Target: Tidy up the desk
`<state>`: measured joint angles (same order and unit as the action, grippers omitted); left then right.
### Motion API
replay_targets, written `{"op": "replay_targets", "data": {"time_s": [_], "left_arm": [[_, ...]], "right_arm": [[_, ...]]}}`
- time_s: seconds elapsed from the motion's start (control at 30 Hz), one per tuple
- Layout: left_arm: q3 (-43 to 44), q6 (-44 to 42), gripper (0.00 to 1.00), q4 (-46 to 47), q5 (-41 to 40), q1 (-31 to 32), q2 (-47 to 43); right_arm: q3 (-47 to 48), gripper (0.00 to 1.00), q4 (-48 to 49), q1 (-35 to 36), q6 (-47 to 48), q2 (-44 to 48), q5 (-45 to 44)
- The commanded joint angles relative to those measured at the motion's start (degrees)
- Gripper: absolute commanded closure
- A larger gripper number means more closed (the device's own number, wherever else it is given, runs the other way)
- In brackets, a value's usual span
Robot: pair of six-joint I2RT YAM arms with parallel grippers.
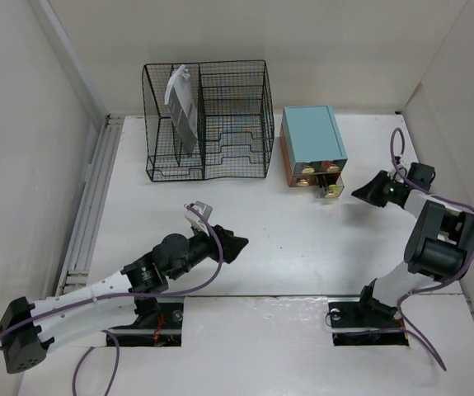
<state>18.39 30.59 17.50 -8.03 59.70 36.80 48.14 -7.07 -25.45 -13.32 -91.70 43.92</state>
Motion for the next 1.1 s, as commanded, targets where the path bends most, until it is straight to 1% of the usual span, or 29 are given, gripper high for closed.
{"op": "replay_targets", "data": {"time_s": [0.0, 0.13, 0.37, 0.73, 0.83, 1.0, 1.07], "left_arm": [[0.42, 0.44, 0.43, 2.89, 0.03, 0.33, -0.23], [-0.64, 0.96, 0.44, 2.89, 0.03, 0.33, -1.29], [-1.78, 0.96, 0.44, 3.42, -0.49, 0.33, -1.82], [-1.17, 0.96, 0.44, 2.89, -1.02, 0.33, -0.67], [-1.69, 0.96, 0.44, 2.89, -1.02, 0.33, -1.2], [-1.69, 0.96, 0.44, 2.89, -1.02, 0.33, -0.68], [-1.69, 0.96, 0.44, 2.89, -1.02, 0.33, -0.67]], "right_arm": [[0.98, 1.0, 4.61, 3.38, -2.94, -1.28, 1.25], [1.52, 1.0, 5.14, 8.13, -3.55, -1.81, 0.03], [3.8, 1.0, 7.5, 10.16, -6.18, -6.2, -1.2], [7.76, 1.0, 18.13, 15.87, -14.53, -13.14, -2.44], [8.81, 1.0, 19.46, 17.01, -16.2, -14.64, -3.57], [9.52, 1.0, 20.87, 17.54, -16.21, -15.17, -5.68], [7.24, 1.0, 21.57, 16.85, -16.21, -12.63, -7.0]]}}
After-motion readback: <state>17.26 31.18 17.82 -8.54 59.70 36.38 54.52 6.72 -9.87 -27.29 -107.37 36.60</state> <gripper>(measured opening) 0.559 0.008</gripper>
